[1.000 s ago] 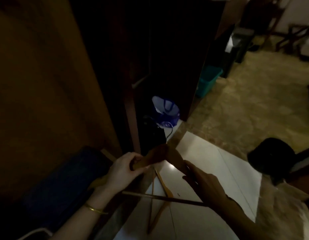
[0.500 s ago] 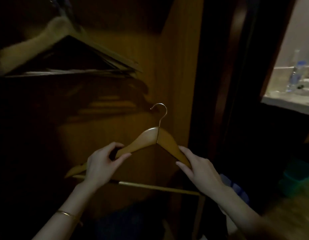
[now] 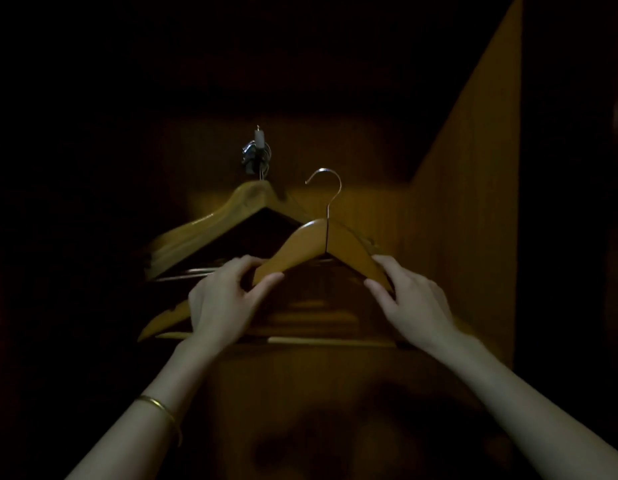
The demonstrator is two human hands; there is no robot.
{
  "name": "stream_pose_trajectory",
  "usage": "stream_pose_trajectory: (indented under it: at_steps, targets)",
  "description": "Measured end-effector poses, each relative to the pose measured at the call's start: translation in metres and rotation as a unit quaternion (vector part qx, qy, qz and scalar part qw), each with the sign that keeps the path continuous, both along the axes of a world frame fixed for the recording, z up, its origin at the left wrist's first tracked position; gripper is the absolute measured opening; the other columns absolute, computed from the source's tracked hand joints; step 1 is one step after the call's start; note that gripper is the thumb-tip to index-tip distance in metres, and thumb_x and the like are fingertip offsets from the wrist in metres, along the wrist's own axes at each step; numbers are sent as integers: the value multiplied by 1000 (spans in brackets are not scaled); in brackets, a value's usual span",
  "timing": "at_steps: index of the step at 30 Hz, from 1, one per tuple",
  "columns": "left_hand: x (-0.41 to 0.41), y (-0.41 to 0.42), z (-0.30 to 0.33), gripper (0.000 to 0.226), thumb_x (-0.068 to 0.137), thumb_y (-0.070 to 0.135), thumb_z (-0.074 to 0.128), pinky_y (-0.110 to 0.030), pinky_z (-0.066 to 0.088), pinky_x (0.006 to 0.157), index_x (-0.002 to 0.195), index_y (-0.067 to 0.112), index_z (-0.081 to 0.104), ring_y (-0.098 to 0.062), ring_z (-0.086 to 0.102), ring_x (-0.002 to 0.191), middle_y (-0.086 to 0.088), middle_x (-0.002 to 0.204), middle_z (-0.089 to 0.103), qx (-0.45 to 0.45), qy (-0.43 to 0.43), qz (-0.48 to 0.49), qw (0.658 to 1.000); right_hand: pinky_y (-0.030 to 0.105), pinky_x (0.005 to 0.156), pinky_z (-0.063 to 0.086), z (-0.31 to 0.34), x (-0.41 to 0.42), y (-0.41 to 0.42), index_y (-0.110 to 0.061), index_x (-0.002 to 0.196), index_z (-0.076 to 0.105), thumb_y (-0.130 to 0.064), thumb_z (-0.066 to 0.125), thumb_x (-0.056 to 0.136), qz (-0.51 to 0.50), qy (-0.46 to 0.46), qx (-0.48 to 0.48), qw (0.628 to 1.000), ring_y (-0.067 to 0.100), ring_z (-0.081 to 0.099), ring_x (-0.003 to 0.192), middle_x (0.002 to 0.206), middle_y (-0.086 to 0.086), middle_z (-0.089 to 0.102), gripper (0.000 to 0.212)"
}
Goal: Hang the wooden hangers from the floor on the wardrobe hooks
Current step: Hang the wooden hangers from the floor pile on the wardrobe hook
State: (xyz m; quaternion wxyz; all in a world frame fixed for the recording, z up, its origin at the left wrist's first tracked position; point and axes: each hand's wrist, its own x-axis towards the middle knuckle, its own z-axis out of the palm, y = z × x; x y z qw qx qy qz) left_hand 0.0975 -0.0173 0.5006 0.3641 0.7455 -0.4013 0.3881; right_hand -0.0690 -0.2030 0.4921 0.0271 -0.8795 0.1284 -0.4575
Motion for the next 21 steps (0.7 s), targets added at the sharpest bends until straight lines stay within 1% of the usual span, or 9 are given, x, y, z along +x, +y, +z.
stream_pose_trajectory:
  at_steps: [2,5,7,9,11,14,16,18,21]
  targets:
    - [9,-4,20,43,79,57,50,-15,33,53,103,24,64,-5,50,69,6,87,65,-23,-22,19,999,25,65,43,25,16,-5,-24,136,39,-43,43,93,17,-19,27,999,10,52,75,109,1,61,47]
    - [20,-9,44,36,82,50,54,-13,30,52,101,21,63,-2,45,64,11,80,54,-34,-35,42,998,28,62,47,57,38,-14,-23,135,41,-44,46,91,40,-34,36,998,14,55,73,109,3,62,49]
    - [28,-10,57,35,83,49,53,-16,33,50,100,19,62,-3,45,62,10,78,52,-38,-39,58,997,28,65,47,73,52,-20,-23,135,42,-44,48,91,71,-34,36,996,17,58,80,114,4,61,50]
    - [37,-11,64,35,83,50,52,-21,40,50,99,20,60,-7,50,63,8,78,54,-42,-32,77,996,27,68,46,85,66,-24,-23,136,42,-42,50,91,97,-24,41,994,19,59,89,118,4,60,50]
    - [46,-11,69,35,83,52,50,-24,45,53,98,21,59,-8,52,64,8,79,55,-45,-25,93,994,29,71,48,93,78,-27,-24,137,40,-42,49,91,111,-13,45,993,20,59,94,119,4,59,50]
    - [59,-13,75,33,85,50,49,-20,41,56,98,22,60,-5,50,67,9,80,56,-48,-12,107,993,29,77,50,99,96,-29,-25,139,38,-42,48,92,138,1,50,989,19,59,97,119,2,59,51]
    - [64,-14,79,33,86,50,48,-25,45,63,97,22,61,-8,53,72,7,84,59,-53,-14,123,991,23,72,45,105,105,-32,-25,138,40,-41,46,92,163,6,53,985,14,57,92,118,1,60,49]
    - [67,-15,82,36,85,52,47,-31,48,68,96,21,61,-11,56,75,6,84,61,-58,-15,142,988,21,69,42,111,113,-33,-25,138,40,-40,46,93,185,15,60,981,11,53,88,117,2,60,48]
    - [74,-15,77,35,86,51,47,-31,49,70,97,21,61,-10,56,74,8,83,59,-62,-2,156,986,22,72,45,114,121,-34,-24,139,39,-39,47,93,200,28,56,978,11,54,88,119,2,60,48]
